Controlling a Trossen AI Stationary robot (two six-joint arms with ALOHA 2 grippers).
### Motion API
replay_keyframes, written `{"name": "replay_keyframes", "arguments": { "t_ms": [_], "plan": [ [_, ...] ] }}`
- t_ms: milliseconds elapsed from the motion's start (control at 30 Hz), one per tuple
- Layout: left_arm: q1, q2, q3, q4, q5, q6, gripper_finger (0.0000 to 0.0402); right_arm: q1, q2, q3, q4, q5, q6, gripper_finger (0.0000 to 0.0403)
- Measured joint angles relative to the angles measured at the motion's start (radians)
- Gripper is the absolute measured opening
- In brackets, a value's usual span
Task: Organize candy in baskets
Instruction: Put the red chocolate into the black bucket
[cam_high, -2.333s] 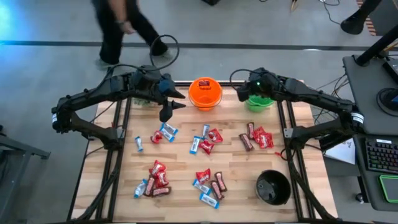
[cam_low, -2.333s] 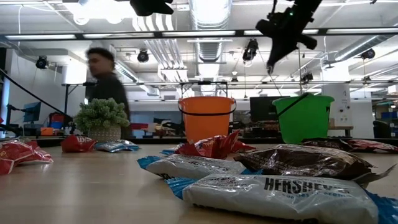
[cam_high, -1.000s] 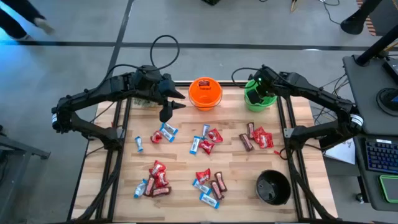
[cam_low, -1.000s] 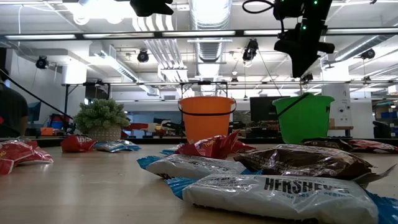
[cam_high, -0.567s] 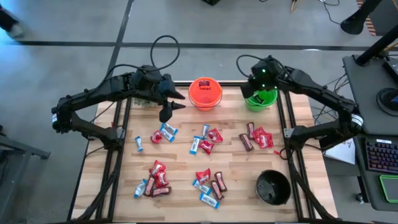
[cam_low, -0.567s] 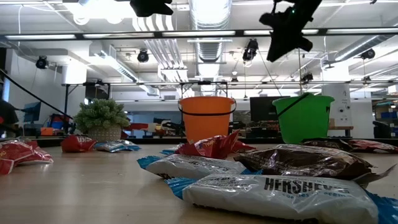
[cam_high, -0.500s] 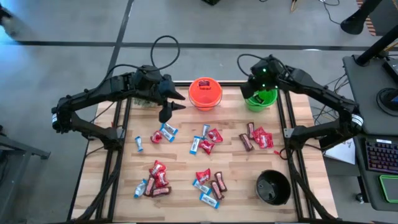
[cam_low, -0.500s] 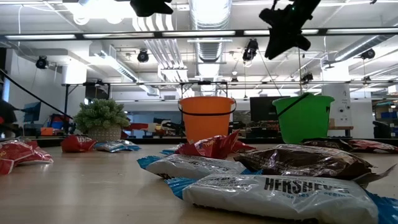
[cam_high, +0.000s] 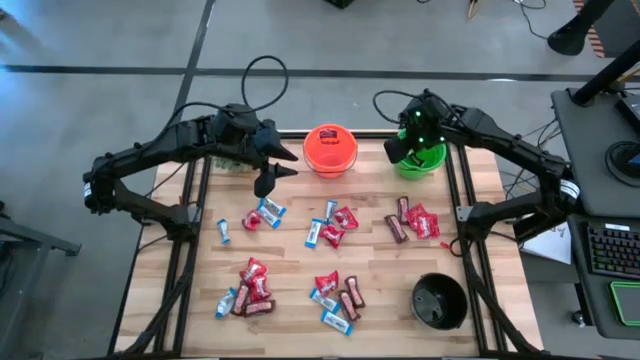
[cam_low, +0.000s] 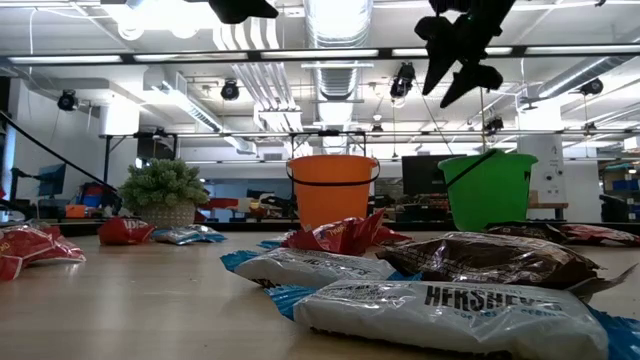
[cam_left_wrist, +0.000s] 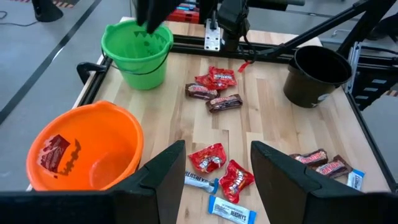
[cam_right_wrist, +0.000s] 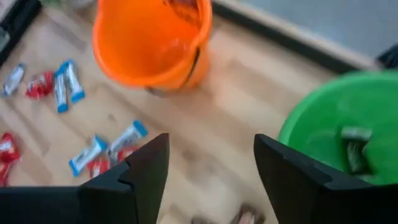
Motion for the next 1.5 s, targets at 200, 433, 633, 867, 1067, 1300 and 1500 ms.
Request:
{"name": "replay_keyframes", "arguments": {
  "t_ms": [200, 433, 633, 867, 1067, 1300, 1500],
  "plan": [
    [0.0, -0.002, 0.025, -0.06, -0.027, 0.026, 0.0165, 0.021, 0.006, 0.0, -0.127, -0.109, 0.064, 0.0228],
    [0.0, -0.002, 0.05, -0.129, -0.027, 0.054, 0.0165, 0.117, 0.0, 0.0, -0.259, -0.1, 0.149, 0.023],
    [0.0, -0.008, 0.058, -0.161, -0.026, 0.081, 0.0165, 0.231, 0.0, -0.001, -0.33, -0.001, 0.243, 0.0231],
    [0.0, -0.05, 0.058, -0.195, -0.014, 0.117, 0.0165, 0.361, -0.001, -0.01, -0.425, 0.097, 0.373, 0.0231],
    [0.0, -0.096, 0.058, -0.25, -0.006, 0.118, 0.0165, 0.467, -0.004, -0.042, -0.454, 0.151, 0.497, 0.0231],
    [0.0, -0.15, 0.058, -0.288, -0.006, 0.127, 0.0165, 0.555, -0.026, -0.177, -0.433, 0.157, 0.648, 0.0231],
    [0.0, -0.198, 0.058, -0.296, 0.005, 0.127, 0.0165, 0.602, -0.099, -0.332, -0.345, 0.155, 0.785, 0.0231]
  ]
}}
